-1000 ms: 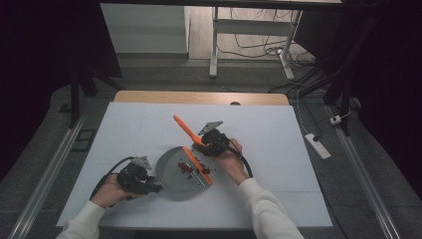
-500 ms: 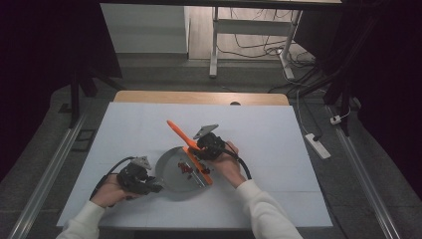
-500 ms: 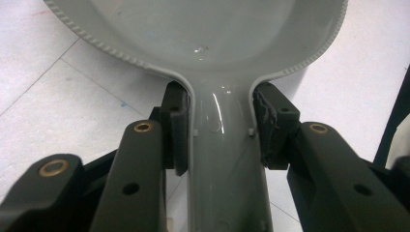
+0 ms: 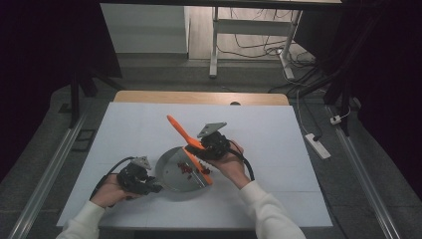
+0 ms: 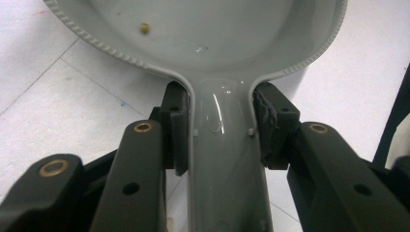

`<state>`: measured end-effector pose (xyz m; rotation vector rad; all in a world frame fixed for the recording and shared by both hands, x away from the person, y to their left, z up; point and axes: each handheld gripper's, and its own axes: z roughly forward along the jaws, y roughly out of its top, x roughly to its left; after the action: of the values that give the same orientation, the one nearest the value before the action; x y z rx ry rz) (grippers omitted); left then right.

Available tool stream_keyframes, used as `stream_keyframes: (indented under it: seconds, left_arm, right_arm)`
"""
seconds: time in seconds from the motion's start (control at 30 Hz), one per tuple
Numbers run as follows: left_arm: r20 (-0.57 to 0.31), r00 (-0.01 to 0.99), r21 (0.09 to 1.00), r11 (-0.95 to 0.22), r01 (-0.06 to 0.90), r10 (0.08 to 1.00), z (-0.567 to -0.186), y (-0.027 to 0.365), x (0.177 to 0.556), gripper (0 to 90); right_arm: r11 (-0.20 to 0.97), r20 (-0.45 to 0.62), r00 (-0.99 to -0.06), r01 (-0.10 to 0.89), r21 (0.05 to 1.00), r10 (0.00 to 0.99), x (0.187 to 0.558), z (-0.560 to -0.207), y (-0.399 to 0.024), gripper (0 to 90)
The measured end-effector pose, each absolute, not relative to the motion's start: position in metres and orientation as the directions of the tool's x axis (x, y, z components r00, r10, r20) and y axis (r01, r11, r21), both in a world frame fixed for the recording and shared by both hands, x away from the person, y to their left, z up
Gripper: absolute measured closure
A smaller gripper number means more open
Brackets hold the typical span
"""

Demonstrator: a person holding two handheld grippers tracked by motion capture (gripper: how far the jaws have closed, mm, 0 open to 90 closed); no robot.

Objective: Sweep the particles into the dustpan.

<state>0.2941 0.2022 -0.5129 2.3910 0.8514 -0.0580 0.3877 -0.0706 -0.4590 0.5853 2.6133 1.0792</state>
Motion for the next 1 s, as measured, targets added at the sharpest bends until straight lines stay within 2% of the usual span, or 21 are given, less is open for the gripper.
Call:
stream_keyframes:
  seconds: [0.23,0.53,1.0]
  left_arm:
    - [-0.231,0.793,0.52,-0.618,0.59,0.563,-0.513,0.202,0.294,62.3]
    - [-0.229,0.794,0.52,-0.619,0.589,0.563,-0.512,0.202,0.292,62.3]
    - [-0.228,0.795,0.52,-0.62,0.588,0.563,-0.512,0.202,0.292,62.3]
  right_arm:
    - [0.652,-0.111,-0.855,0.296,0.698,0.507,0.388,-0.462,-0.09,70.4]
    - [0.652,-0.098,-0.831,0.351,0.672,0.548,0.383,-0.47,-0.11,70.3]
    - [0.679,-0.093,-0.833,0.374,0.631,0.546,0.385,-0.487,-0.107,70.4]
